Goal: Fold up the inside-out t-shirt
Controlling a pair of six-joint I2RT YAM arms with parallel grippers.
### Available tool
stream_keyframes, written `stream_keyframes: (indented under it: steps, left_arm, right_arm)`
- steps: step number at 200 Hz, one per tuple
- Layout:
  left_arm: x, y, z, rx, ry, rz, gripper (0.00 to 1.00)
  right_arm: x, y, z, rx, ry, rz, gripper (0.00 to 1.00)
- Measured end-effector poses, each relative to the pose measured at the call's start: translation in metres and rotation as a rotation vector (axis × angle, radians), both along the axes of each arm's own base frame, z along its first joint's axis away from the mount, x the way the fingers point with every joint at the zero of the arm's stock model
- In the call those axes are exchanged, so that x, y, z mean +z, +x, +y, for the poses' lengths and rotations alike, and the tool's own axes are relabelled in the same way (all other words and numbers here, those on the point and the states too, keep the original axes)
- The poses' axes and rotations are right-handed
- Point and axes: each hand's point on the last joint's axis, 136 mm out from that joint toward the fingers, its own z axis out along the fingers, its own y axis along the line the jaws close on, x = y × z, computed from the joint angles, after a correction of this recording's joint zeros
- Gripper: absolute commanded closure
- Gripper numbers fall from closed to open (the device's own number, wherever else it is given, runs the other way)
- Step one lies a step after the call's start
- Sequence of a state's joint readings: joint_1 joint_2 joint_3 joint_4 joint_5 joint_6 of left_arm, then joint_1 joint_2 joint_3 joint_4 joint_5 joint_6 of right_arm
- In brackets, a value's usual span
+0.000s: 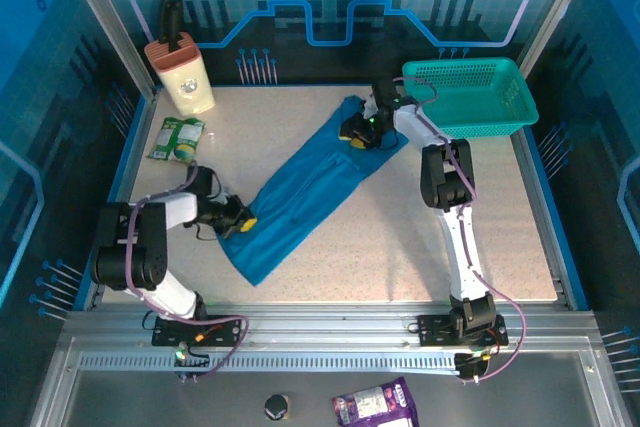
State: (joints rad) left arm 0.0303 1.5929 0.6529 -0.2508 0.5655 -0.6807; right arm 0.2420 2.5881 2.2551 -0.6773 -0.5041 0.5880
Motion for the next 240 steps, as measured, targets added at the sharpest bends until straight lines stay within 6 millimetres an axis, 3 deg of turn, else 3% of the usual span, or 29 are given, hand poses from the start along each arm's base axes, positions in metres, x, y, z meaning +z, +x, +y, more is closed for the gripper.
stream_keyframes:
  steps: [46,74,93,120,145,165,182,201,240]
  left_arm:
    - [0.003,-0.024,-0.069,-0.124,-0.038,0.026,0.87]
    - [0.011,-0.041,-0.099,-0.195,-0.048,0.028,0.83]
    - [0.027,-0.046,-0.112,-0.236,-0.056,-0.003,0.81]
    - [0.065,-0.028,-0.116,-0.256,-0.034,-0.089,0.79]
    - [0.092,-0.01,-0.11,-0.274,0.03,-0.156,0.81]
    - [0.088,-0.007,-0.093,-0.275,0.091,-0.148,0.82]
    - [0.068,-0.011,-0.077,-0.285,0.14,-0.085,0.83]
    - [0.045,-0.018,-0.069,-0.323,0.166,-0.011,0.84]
    - [0.02,-0.038,-0.064,-0.381,0.176,0.07,0.84]
  right_arm:
    - [0.008,0.048,0.014,0.012,0.131,-0.123,0.49]
    - [0.013,0.058,0.02,0.012,0.184,-0.152,0.49]
    - [0.016,0.058,0.021,0.009,0.191,-0.152,0.49]
    - [0.028,0.05,0.02,0.006,0.177,-0.139,0.48]
    - [0.067,0.04,0.02,0.007,0.17,-0.163,0.48]
    - [0.104,0.032,0.027,0.024,0.182,-0.21,0.48]
    - [0.119,0.02,0.039,0.05,0.193,-0.22,0.49]
    - [0.109,0.004,0.056,0.079,0.199,-0.179,0.49]
    - [0.042,-0.026,0.074,0.09,0.172,-0.013,0.5]
